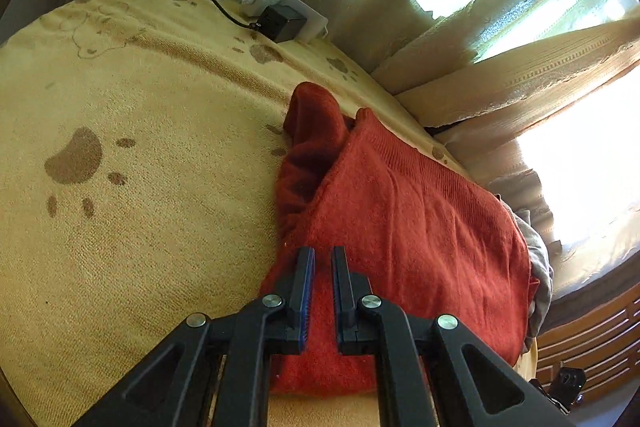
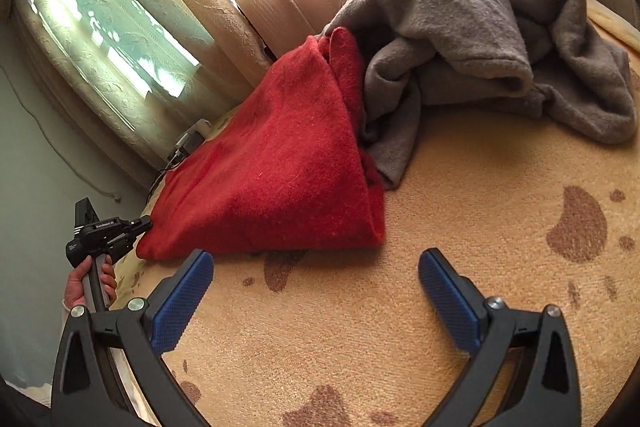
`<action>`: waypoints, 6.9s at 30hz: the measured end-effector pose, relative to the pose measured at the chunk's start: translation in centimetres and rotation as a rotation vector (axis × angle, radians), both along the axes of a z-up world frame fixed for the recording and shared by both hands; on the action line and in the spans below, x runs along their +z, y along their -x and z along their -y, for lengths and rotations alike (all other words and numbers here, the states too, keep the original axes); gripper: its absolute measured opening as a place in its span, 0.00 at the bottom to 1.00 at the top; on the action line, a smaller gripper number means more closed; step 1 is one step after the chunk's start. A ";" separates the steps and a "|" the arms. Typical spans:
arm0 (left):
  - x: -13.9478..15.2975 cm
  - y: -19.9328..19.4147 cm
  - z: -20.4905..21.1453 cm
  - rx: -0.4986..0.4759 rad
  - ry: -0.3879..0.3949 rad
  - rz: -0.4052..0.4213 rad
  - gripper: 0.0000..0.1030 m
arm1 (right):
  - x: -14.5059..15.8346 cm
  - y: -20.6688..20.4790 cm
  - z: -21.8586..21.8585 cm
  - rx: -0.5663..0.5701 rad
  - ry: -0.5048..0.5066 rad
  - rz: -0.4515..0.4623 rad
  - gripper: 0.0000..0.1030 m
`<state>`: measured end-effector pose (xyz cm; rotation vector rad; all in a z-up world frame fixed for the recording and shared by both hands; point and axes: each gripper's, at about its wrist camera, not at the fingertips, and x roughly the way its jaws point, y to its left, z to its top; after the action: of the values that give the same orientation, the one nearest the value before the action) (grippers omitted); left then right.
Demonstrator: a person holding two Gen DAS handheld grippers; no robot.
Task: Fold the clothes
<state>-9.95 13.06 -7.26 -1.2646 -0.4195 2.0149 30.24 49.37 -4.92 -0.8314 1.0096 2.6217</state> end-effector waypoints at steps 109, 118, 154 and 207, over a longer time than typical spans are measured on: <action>-2.2 8.0 -4.2 -0.158 -0.223 0.377 0.17 | 10.9 7.6 2.6 0.020 -0.355 -0.114 0.99; -1.6 7.5 -5.6 -0.154 -0.174 0.363 0.17 | 7.1 9.7 -6.7 0.016 -0.268 0.062 0.58; -1.9 8.4 -7.2 -0.293 -0.130 0.206 0.17 | 3.1 14.5 -6.0 0.116 -0.255 0.138 0.79; 14.7 3.0 12.3 -0.019 -0.142 -0.201 0.12 | 17.8 20.6 11.9 0.319 -0.418 -0.222 0.10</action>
<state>-12.97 0.76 7.43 -0.9668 -0.4431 2.0338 9.59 37.48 12.92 -0.6529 0.3571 3.0888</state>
